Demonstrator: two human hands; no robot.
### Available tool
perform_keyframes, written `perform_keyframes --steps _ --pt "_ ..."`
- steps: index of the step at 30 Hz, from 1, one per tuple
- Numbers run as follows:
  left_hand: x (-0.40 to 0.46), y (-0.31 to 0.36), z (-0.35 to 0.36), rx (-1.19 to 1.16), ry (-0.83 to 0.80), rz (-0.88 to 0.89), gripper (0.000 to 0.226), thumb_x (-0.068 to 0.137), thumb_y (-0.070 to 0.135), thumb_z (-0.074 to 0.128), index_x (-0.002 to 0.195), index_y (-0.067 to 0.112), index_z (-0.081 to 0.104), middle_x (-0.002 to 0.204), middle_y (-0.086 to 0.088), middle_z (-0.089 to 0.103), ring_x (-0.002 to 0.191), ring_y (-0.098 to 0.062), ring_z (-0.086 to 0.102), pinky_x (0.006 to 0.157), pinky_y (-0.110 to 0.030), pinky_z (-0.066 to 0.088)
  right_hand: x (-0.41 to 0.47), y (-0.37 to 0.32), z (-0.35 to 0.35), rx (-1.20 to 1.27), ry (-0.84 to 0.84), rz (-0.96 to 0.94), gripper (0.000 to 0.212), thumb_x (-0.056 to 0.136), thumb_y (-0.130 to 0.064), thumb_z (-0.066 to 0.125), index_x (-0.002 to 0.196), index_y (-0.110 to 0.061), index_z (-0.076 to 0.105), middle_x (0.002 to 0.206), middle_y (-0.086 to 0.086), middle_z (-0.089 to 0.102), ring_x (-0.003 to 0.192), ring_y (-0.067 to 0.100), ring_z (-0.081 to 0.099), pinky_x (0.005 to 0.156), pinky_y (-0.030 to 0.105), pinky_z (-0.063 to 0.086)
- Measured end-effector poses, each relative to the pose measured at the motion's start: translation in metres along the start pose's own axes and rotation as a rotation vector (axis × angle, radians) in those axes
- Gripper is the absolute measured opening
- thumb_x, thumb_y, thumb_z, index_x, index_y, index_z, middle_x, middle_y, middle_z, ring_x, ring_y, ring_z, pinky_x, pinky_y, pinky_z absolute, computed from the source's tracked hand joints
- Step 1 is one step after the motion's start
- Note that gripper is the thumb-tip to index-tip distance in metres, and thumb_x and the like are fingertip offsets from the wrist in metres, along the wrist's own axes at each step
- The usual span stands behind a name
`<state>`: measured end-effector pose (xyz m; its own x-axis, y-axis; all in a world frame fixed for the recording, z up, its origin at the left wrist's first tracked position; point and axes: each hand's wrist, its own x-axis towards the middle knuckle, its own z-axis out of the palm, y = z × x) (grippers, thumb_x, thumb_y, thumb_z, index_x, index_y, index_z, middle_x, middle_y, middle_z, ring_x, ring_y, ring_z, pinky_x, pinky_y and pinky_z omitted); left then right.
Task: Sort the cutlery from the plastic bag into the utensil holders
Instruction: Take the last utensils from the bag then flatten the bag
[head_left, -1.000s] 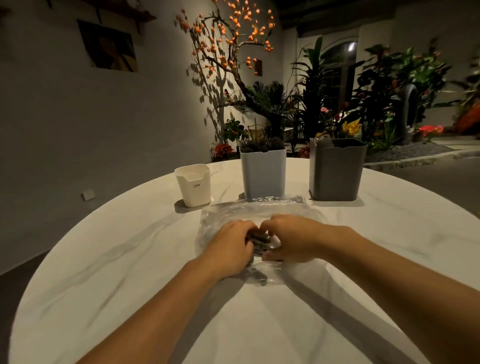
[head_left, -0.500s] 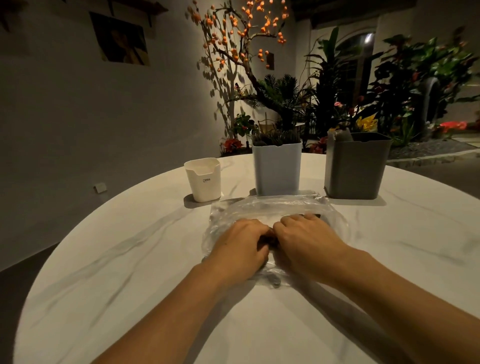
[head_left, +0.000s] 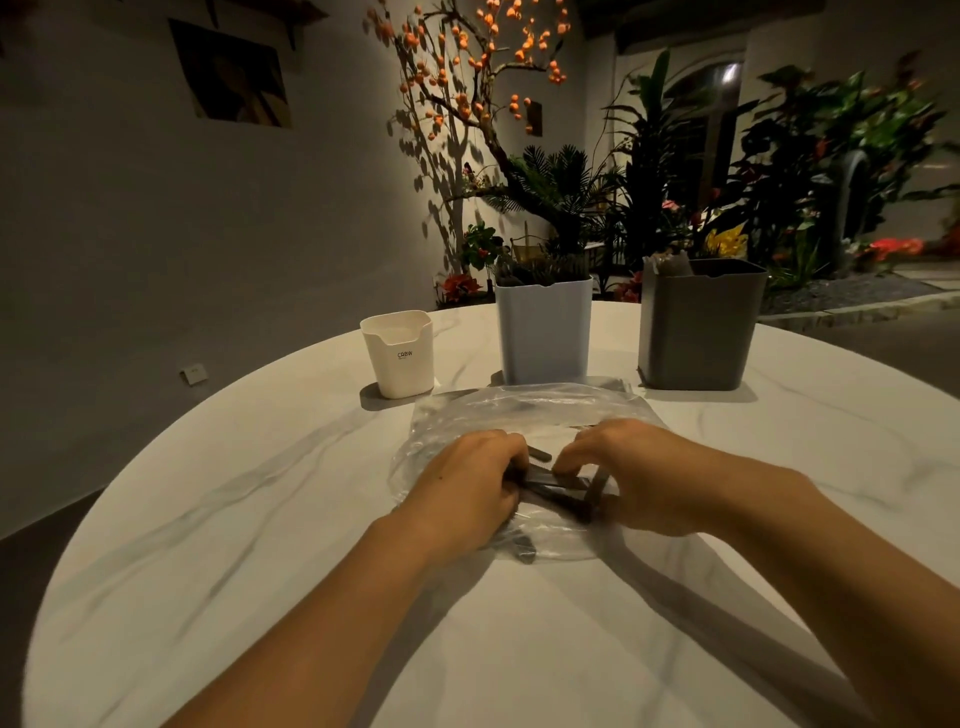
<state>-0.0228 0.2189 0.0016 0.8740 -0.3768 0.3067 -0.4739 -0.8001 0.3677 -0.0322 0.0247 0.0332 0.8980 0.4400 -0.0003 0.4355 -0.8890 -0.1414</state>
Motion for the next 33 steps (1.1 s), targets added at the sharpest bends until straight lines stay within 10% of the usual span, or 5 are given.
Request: perform_keyframes --steps 22,33 --pt "-0.007 0.017 -0.005 -0.215 0.195 0.045 0.042 0.102 0.016 0.052 0.142 0.029 0.050 0.136 0.007 0.059 0.125 -0.010 0.053 0.110 -0.022 0.035 -0.004 -0.016 0.002 0.121 0.674 -0.387 0.031 0.088 -0.032 0.057 0.113 -0.017 0.068 0.104 -0.002 0.066 0.085 0.009 0.062 0.077 0.013 0.051" --pt "-0.004 0.022 -0.012 -0.423 0.228 0.169 0.028 0.099 0.026 0.034 0.118 0.036 0.051 0.104 0.015 0.059 0.103 -0.011 0.058 0.102 -0.037 0.049 -0.004 -0.024 -0.003 0.433 0.955 -0.407 0.017 0.084 -0.023 0.069 0.095 -0.010 0.069 0.091 -0.009 0.063 0.084 0.006 0.065 0.077 0.009 0.053"
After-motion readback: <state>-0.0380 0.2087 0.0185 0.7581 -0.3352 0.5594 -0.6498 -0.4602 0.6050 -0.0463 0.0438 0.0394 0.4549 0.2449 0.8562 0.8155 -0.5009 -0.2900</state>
